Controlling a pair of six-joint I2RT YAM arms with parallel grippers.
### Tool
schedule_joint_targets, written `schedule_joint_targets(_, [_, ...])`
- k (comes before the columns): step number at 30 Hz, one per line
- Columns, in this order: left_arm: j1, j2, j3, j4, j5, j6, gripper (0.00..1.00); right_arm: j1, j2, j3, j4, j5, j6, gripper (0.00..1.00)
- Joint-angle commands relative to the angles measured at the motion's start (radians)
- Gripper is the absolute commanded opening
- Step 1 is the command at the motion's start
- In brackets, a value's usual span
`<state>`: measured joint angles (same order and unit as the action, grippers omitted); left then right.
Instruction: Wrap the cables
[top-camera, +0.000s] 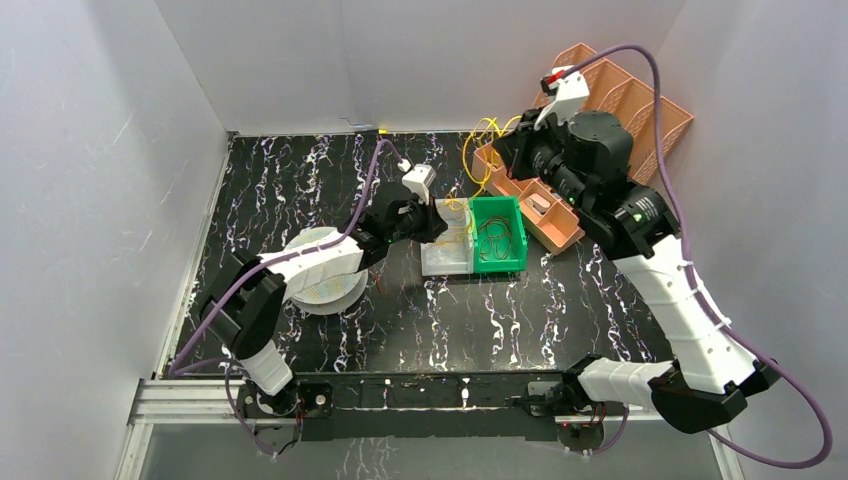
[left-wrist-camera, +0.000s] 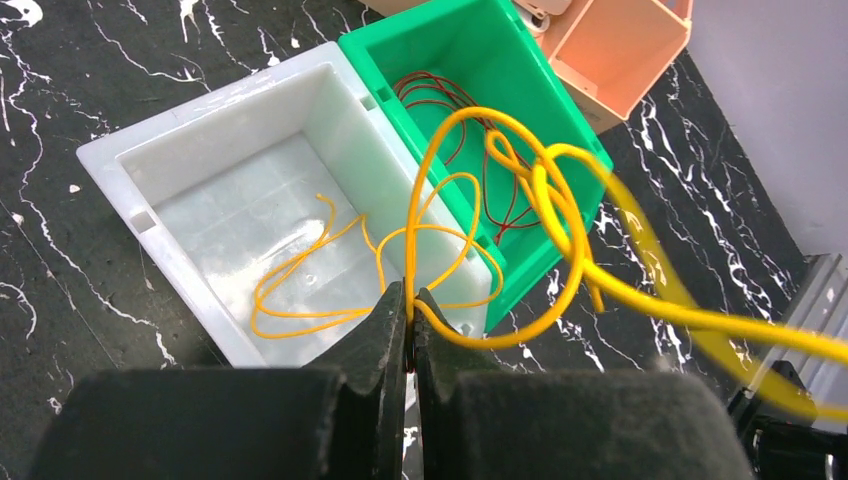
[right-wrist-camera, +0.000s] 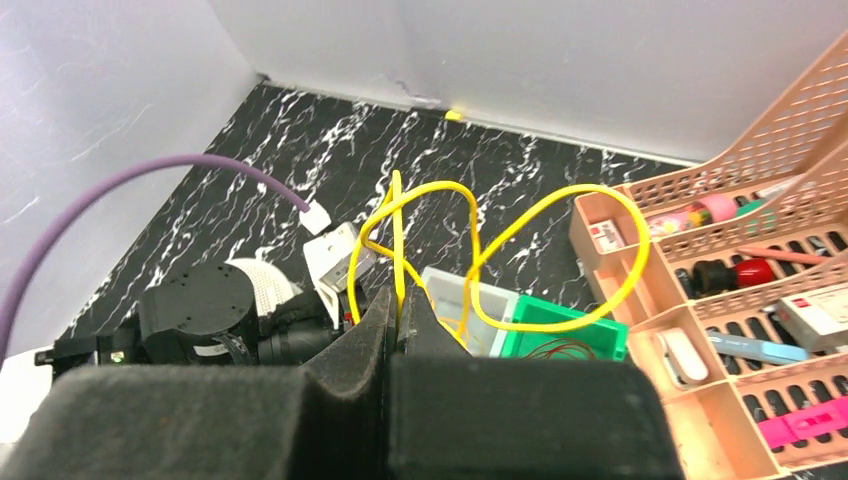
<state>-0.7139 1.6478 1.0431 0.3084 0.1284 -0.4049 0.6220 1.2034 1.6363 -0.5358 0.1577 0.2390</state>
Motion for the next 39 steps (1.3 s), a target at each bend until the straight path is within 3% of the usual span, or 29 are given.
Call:
schedule_joint_targets(1, [-0.002,0.028,0.052,0.009,-0.016,0.005,0.00,-0.001,-0.046,0.086,0.004,0.104,-0.051,0.00])
schedule_joint_targets(27, [-0.002,0.144,0.129,-0.101,-0.093,0.005,0.00,-0.001,-0.180,0.301,0.032,0.405,-0.102,0.00])
schedule_joint_targets(37, [-0.002,0.164,0.139,-0.116,-0.078,0.007,0.00,-0.001,-0.211,0.268,0.040,0.406,-0.081,0.00])
schedule_joint_targets(38, [-0.002,0.166,0.143,-0.122,-0.075,0.008,0.00,-0.001,-0.213,0.258,0.042,0.406,-0.079,0.00])
schedule_joint_targets(39, [-0.002,0.167,0.146,-0.130,-0.075,0.009,0.07,-0.001,-0.214,0.250,0.043,0.405,-0.076,0.00])
